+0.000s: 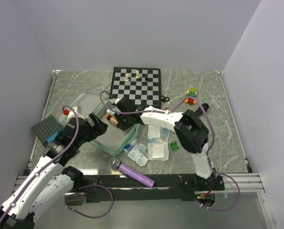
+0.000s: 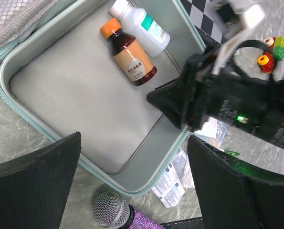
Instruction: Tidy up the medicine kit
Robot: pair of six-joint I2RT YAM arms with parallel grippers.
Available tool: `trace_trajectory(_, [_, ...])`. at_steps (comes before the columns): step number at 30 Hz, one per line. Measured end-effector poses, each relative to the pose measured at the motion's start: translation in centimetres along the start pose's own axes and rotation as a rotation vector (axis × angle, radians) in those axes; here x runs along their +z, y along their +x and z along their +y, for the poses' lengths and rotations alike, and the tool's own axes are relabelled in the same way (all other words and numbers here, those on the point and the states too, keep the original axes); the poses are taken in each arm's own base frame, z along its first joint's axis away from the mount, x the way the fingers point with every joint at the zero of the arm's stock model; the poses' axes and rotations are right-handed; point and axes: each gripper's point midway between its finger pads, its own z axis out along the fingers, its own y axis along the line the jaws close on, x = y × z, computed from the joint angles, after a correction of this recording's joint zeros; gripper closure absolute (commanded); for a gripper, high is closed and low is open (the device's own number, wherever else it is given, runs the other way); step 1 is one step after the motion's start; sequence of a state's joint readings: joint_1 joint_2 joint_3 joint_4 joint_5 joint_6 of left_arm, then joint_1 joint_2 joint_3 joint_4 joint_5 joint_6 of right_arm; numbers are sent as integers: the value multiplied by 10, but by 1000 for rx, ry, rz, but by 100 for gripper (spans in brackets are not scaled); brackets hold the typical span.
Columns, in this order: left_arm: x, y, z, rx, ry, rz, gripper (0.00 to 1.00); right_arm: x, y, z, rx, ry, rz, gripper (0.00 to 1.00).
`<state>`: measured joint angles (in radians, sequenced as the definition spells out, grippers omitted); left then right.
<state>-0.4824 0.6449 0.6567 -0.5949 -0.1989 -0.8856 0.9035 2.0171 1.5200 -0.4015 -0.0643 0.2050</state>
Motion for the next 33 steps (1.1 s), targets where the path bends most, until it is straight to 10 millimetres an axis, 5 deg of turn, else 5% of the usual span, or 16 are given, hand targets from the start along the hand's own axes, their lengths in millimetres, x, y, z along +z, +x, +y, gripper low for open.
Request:
trace_trajectory(6, [0, 0, 0, 0, 1, 0, 3, 22, 7, 2, 32, -13, 40, 64])
trace_trajectory(14, [3, 1, 0, 2, -7, 6, 3, 34, -11, -4, 101, -2, 10, 64])
trace_trajectory(21, [4, 2, 1, 3, -10, 9, 3, 32, -30, -17, 150, 31, -40, 59])
trace_trajectory(27, [3, 1, 1, 3, -9, 8, 3, 27, -19, -20, 155, 41, -38, 58])
trace_trajectory(33, [2, 1, 0, 1, -4, 3, 3, 9, -25, -1, 131, 3, -65, 61])
